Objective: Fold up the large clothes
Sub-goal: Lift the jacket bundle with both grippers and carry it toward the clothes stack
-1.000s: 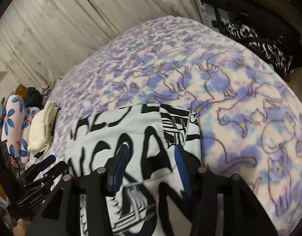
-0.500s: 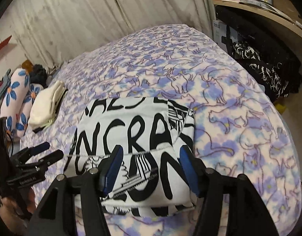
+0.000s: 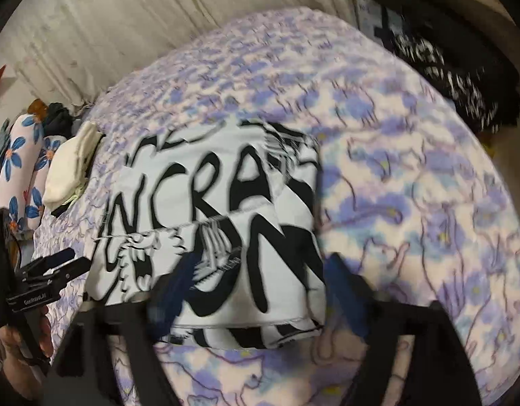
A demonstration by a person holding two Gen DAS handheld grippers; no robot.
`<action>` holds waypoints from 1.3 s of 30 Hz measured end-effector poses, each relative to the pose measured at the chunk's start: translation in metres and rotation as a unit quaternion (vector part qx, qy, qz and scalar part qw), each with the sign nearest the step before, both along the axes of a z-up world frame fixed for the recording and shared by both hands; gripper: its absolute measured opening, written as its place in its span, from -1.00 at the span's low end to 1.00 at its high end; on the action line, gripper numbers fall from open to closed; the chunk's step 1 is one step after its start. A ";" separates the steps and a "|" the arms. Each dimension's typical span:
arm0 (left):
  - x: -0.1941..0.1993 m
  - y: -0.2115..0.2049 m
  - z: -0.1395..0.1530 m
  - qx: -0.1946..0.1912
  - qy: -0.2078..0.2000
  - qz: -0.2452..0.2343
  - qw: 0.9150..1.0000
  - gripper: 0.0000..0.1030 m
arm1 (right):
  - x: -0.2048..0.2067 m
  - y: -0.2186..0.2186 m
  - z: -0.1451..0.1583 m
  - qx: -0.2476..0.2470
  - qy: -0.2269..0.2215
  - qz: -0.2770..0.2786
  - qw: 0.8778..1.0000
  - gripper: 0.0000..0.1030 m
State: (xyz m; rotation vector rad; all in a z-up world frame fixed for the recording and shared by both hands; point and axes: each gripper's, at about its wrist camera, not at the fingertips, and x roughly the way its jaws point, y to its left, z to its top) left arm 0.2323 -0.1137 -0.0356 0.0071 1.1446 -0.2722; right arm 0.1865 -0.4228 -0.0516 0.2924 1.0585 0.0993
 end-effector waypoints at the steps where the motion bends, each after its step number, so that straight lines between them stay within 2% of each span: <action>1: 0.000 0.000 -0.004 -0.004 0.007 -0.001 1.000 0.66 | 0.002 -0.005 -0.005 0.006 0.008 -0.004 1.000 0.68; 6: 0.004 0.002 -0.024 -0.045 0.039 0.002 0.998 0.66 | 0.012 -0.025 -0.030 0.062 0.033 -0.012 0.997 0.68; 9: 0.006 0.004 -0.031 -0.066 0.046 0.007 0.997 0.73 | 0.017 -0.031 -0.045 0.080 0.050 -0.010 0.995 0.68; 11: 0.008 0.006 -0.037 -0.084 0.054 0.011 0.995 0.79 | 0.023 -0.033 -0.056 0.108 0.066 -0.008 0.992 0.68; 13: 0.012 0.007 -0.045 -0.107 0.064 0.013 0.992 0.81 | 0.030 -0.035 -0.072 0.154 0.087 -0.002 0.984 0.68; 17: 0.020 0.008 -0.061 -0.152 0.085 0.014 0.985 0.84 | 0.045 -0.035 -0.088 0.189 0.094 0.013 0.977 0.71; 23: 0.033 0.006 -0.078 -0.178 0.097 -0.003 0.979 0.93 | 0.072 -0.031 -0.102 0.255 0.108 0.071 0.958 0.71; 25: 0.036 0.005 -0.082 -0.176 0.094 -0.010 0.980 0.98 | 0.080 -0.026 -0.106 0.268 0.112 0.091 0.953 0.71; 27: 0.039 0.002 -0.084 -0.170 0.088 -0.019 0.981 0.99 | 0.087 -0.017 -0.108 0.264 0.114 0.107 0.952 0.71; 34: 0.044 -0.017 -0.082 -0.124 0.059 -0.053 0.989 0.99 | 0.097 0.008 -0.106 0.217 0.125 0.122 0.960 0.70; 39: 0.048 -0.032 -0.080 -0.083 0.052 -0.067 0.993 0.99 | 0.093 0.014 -0.100 0.197 0.110 0.114 0.967 0.51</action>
